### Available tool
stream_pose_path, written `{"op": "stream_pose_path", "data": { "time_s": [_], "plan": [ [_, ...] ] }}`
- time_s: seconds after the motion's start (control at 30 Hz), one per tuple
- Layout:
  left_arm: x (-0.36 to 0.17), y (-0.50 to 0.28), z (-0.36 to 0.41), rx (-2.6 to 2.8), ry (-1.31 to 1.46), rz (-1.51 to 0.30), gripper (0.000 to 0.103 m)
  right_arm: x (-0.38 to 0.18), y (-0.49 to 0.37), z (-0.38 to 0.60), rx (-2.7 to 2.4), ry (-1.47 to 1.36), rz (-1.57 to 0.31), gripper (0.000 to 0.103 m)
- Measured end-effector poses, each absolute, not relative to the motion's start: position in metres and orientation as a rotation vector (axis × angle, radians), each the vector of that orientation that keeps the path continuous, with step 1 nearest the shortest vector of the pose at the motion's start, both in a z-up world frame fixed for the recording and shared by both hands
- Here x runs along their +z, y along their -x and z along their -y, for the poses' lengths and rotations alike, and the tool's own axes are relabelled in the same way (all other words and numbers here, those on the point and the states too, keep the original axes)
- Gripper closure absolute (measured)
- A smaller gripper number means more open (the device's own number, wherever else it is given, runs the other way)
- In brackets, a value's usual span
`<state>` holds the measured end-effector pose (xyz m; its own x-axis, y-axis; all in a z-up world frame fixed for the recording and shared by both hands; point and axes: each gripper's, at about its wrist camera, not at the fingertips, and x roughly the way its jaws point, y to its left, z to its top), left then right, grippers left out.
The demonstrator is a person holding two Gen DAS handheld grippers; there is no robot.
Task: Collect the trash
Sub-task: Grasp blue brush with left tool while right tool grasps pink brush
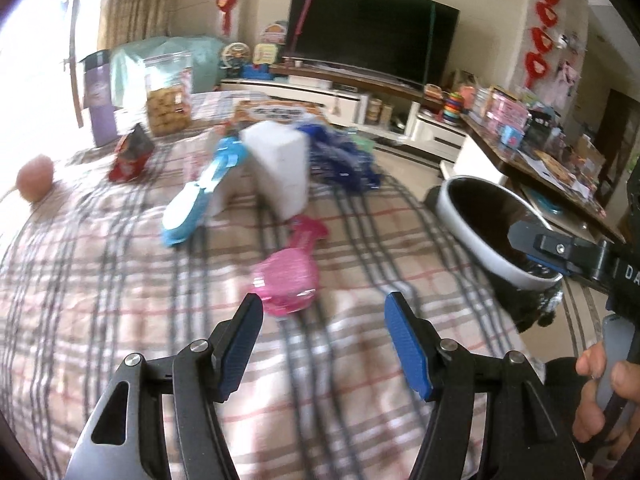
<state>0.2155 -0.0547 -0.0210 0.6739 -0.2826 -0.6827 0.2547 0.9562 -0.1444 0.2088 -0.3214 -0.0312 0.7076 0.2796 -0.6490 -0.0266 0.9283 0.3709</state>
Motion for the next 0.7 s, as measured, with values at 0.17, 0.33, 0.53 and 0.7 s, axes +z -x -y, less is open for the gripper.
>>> {"op": "stream_pose_path", "data": {
  "time_s": [0.17,0.33,0.53,0.7],
  "plan": [
    [-0.020,-0.210,0.031,-0.255,0.066,-0.779,0.040,-0.035,-0.213,0.297,0.215,-0.334,-0.785,0.022],
    [-0.021,-0.208,0.013,-0.220,0.078,-0.782,0.040,-0.039,-0.218,0.275,0.248,-0.317,-0.794,0.022],
    [-0.024,-0.216,-0.003,-0.194,0.069,-0.788,0.040,-0.046,-0.223,0.252,0.283,-0.309,-0.810,0.022],
    [-0.025,-0.236,-0.012,-0.204,0.017,-0.784,0.040,-0.052,-0.227,0.231,0.313,-0.302,-0.826,0.022]
  ]
}}
